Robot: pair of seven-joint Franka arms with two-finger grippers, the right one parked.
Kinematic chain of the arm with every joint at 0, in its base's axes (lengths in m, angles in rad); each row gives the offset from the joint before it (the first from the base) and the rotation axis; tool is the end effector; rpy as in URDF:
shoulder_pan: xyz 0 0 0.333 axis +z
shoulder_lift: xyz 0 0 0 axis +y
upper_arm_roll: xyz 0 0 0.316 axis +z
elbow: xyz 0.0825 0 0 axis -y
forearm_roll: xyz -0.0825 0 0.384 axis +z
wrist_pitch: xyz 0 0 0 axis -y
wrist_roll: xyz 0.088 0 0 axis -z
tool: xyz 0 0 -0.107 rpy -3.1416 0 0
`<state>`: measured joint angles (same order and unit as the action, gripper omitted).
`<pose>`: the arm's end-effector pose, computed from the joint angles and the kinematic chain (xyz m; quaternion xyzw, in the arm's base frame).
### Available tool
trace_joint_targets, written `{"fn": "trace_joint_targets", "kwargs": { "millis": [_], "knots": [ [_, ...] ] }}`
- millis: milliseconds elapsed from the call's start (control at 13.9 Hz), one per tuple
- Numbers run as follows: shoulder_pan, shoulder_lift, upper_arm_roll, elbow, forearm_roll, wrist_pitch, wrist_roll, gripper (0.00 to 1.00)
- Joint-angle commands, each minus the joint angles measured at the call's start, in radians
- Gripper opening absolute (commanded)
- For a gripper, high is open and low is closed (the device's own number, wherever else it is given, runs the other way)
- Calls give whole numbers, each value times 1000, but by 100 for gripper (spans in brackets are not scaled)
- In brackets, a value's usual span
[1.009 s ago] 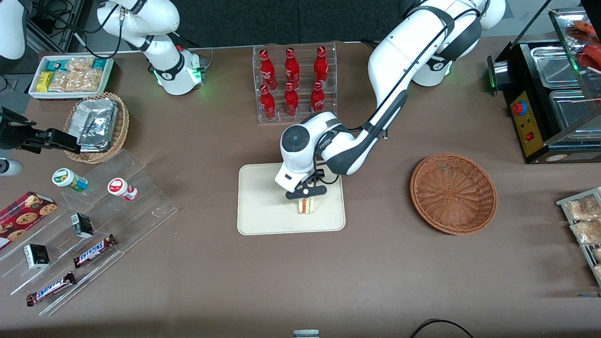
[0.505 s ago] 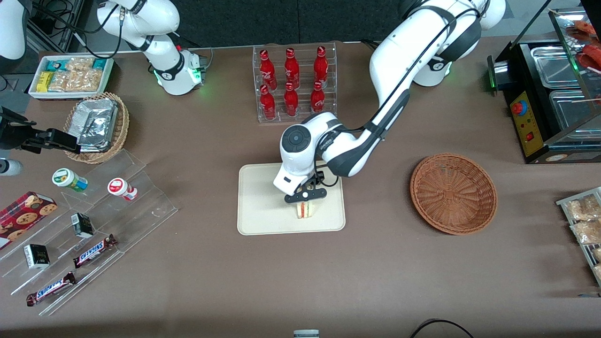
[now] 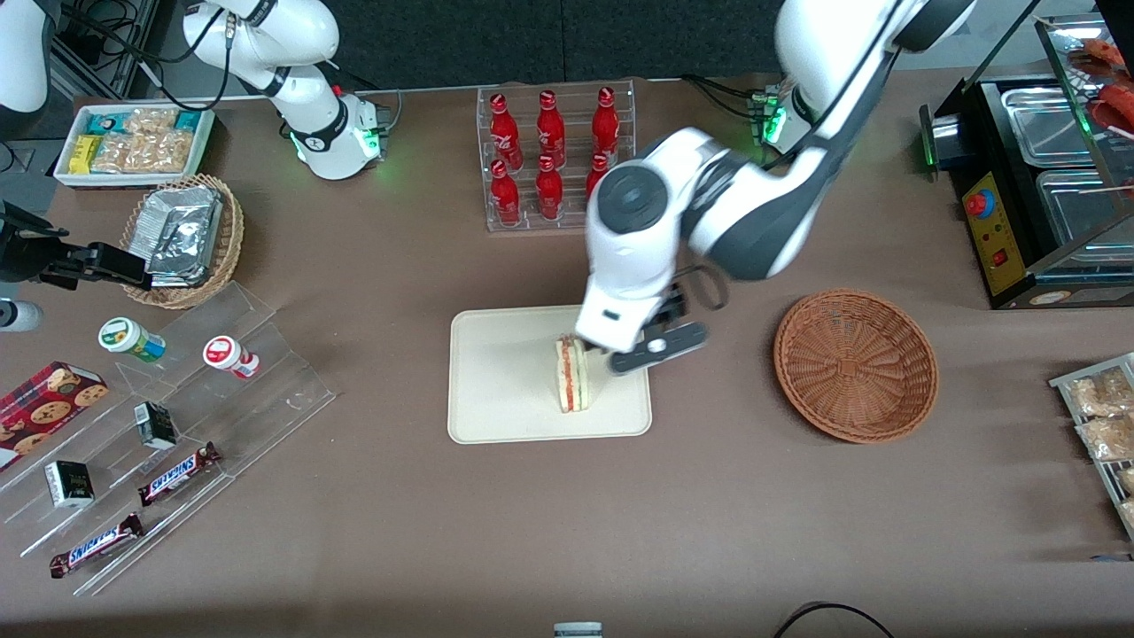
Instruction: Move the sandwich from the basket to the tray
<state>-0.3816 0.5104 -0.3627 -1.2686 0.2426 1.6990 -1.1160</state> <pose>0.5617 -0.4121 0.4723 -0.9818 -0.1853 -0.0111 0.0391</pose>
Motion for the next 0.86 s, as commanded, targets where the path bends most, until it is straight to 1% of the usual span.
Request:
{"fn": "trace_joint_targets", "kwargs": {
  "millis": [0, 144, 360, 505, 577, 649, 721, 793],
  "knots": [
    [81, -117, -1, -51, -57, -111, 94, 99],
    [182, -194, -1, -54, -130, -215, 252, 99],
    [320, -301, -1, -89, -166, -309, 471, 99],
    [418, -375, 1, -141, -199, -320, 629, 99],
    [444, -410, 4, -172, -212, -321, 700, 99],
    [444, -449, 43, -202, -213, -321, 759, 99],
    [431, -475, 109, -224, -226, -320, 809, 99],
    [409, -499, 172, -232, -261, -323, 874, 99]
  ]
}}
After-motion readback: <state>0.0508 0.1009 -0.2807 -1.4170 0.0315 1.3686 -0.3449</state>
